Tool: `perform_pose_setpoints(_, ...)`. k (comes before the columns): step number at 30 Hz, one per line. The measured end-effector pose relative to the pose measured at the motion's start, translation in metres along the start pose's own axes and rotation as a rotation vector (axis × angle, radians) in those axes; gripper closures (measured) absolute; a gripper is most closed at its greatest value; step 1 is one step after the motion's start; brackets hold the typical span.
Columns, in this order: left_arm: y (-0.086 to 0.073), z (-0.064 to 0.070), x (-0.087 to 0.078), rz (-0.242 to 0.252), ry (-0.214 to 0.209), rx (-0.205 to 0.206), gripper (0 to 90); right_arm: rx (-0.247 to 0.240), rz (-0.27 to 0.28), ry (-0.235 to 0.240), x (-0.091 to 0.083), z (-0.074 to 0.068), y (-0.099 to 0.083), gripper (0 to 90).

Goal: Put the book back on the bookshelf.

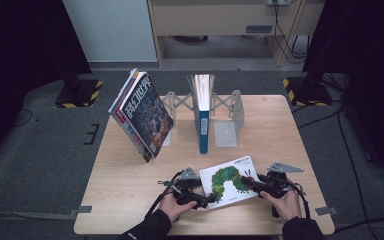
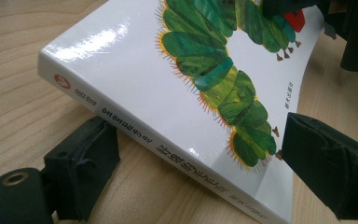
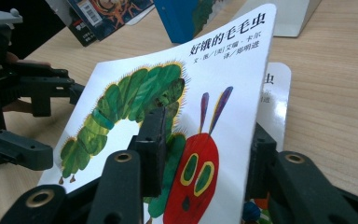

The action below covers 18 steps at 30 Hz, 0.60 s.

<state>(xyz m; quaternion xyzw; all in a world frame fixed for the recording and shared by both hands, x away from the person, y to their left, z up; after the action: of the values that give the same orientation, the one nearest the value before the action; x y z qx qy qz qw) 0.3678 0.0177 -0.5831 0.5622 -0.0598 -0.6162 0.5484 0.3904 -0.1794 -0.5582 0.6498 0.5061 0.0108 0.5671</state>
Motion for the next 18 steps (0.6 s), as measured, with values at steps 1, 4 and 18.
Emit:
perform_pose_setpoints(1,0.0000,0.0000,0.0000,0.000,0.000,0.000,10.3,0.005,-0.002,-0.003,0.0012,0.0000,-0.0007,56.8)
perform_pose_setpoints(4,0.0000,0.0001,0.0001,0.000,0.001,0.002,10.3,-0.005,-0.016,-0.012,0.0032,0.0003,-0.0026,53.0)
perform_pose_setpoints(18,0.0000,0.0002,0.0002,-0.002,0.002,0.007,10.2,-0.020,-0.029,-0.018,0.0068,0.0003,-0.0052,47.5)
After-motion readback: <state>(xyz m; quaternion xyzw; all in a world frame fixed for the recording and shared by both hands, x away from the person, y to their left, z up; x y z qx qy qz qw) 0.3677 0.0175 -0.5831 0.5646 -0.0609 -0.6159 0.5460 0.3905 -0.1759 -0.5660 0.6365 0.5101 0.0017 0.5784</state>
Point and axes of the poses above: each handheld gripper's, and its own axes: x roughly forward along the jaws, y roughly out of its top, z roughly to its right, the point moved 8 cm from there along x, roughly forward along the jaws, and after that the axes turned 5 degrees about -z, right-handed, at the moved point
